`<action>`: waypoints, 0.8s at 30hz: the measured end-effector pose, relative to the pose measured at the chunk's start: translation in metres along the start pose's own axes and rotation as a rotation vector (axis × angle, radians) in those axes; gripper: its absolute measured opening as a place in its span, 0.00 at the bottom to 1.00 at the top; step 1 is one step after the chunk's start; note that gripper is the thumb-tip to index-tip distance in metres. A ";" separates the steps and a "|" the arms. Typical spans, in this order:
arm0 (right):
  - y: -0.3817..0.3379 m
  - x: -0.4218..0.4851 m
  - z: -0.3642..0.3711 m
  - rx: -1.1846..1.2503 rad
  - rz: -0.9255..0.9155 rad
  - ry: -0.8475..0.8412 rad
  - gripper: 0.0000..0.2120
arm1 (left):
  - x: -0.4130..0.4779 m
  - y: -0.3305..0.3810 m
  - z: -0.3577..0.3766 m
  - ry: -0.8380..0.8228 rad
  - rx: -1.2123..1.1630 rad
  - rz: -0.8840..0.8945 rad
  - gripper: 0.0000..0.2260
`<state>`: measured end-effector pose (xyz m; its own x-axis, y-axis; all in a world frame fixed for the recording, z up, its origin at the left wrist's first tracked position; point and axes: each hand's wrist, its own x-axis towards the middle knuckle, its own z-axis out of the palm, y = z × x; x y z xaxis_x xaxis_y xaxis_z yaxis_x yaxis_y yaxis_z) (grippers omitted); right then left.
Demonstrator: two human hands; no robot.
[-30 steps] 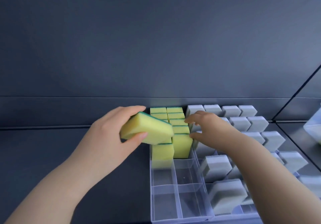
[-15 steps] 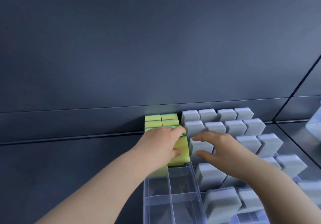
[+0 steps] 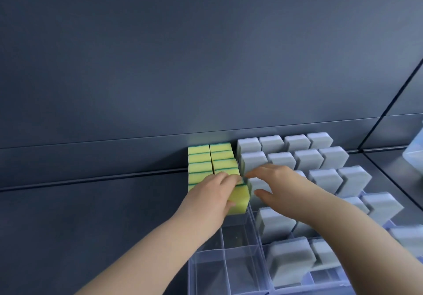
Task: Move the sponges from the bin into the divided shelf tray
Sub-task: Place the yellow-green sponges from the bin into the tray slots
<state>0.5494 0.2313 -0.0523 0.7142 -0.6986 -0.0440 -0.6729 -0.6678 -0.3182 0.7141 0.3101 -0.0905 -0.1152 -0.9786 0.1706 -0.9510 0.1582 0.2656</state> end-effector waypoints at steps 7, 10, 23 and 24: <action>-0.008 0.012 0.009 0.006 0.009 -0.071 0.23 | -0.002 -0.004 0.019 0.125 0.094 0.011 0.11; -0.013 0.015 0.016 -0.044 0.021 -0.099 0.22 | -0.005 -0.011 0.027 0.205 0.039 -0.064 0.12; -0.055 0.024 0.051 -0.349 0.001 -0.198 0.30 | -0.032 -0.072 0.010 0.222 0.114 0.103 0.03; -0.057 0.022 0.049 -0.330 0.017 -0.175 0.30 | -0.033 -0.072 0.011 0.215 0.120 0.120 0.03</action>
<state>0.6132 0.2667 -0.0818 0.7053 -0.6749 -0.2168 -0.6906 -0.7232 0.0047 0.7832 0.3297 -0.1259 -0.1778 -0.9015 0.3946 -0.9630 0.2420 0.1190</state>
